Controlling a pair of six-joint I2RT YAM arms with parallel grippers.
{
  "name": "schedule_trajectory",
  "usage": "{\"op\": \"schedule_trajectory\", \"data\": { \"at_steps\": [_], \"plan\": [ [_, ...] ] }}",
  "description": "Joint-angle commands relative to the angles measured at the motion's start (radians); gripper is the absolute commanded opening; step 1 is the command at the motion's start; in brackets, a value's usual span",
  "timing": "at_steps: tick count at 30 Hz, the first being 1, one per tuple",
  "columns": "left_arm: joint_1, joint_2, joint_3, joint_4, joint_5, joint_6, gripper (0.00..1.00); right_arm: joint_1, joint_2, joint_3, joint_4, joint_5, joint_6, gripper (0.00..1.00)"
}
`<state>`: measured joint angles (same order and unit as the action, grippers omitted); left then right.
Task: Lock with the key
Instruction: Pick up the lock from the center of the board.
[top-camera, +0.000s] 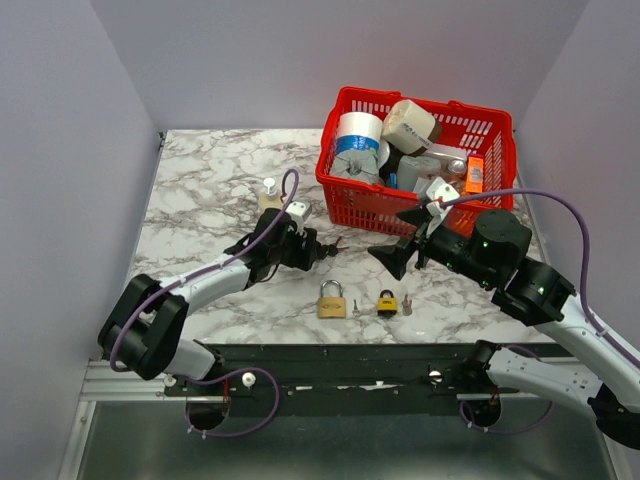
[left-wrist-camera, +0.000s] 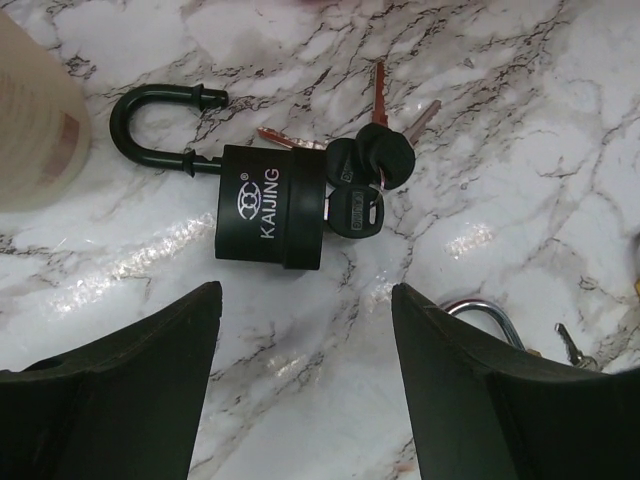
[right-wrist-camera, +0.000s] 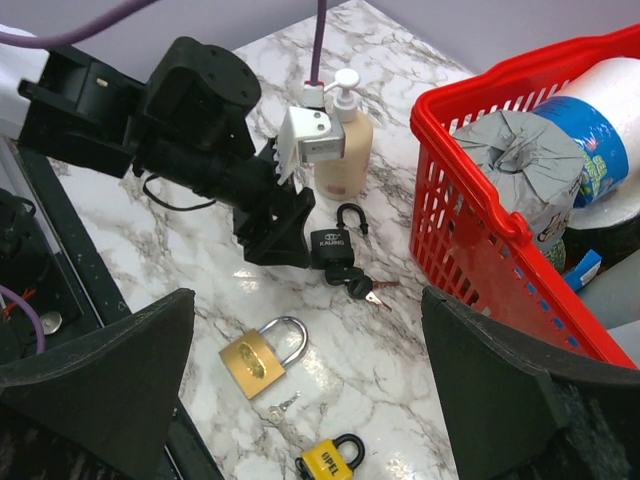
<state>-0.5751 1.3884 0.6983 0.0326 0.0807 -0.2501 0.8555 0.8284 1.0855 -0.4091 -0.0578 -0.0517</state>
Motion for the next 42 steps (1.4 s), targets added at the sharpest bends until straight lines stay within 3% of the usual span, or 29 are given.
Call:
{"op": "schedule_trajectory", "data": {
  "at_steps": [1,24,31,37,42],
  "plan": [
    [0.004,0.078,-0.017,0.136,-0.038,0.011,0.77,-0.004,0.008,0.011,-0.028,-0.017,0.012,1.0],
    [0.003,0.284,0.04,0.19,-0.118,0.074,0.7,-0.007,0.003,0.008,-0.033,-0.014,0.023,1.0],
    [0.004,0.252,0.032,0.187,-0.096,0.072,0.49,-0.007,-0.003,0.005,-0.034,-0.01,0.019,1.0],
    [0.004,0.055,-0.016,0.15,-0.05,0.009,0.32,-0.007,-0.012,-0.013,-0.034,-0.002,0.045,1.0],
    [-0.015,-0.133,-0.019,0.024,-0.024,-0.006,0.17,-0.007,-0.011,-0.016,-0.025,-0.005,0.05,1.0]
  ]
}}
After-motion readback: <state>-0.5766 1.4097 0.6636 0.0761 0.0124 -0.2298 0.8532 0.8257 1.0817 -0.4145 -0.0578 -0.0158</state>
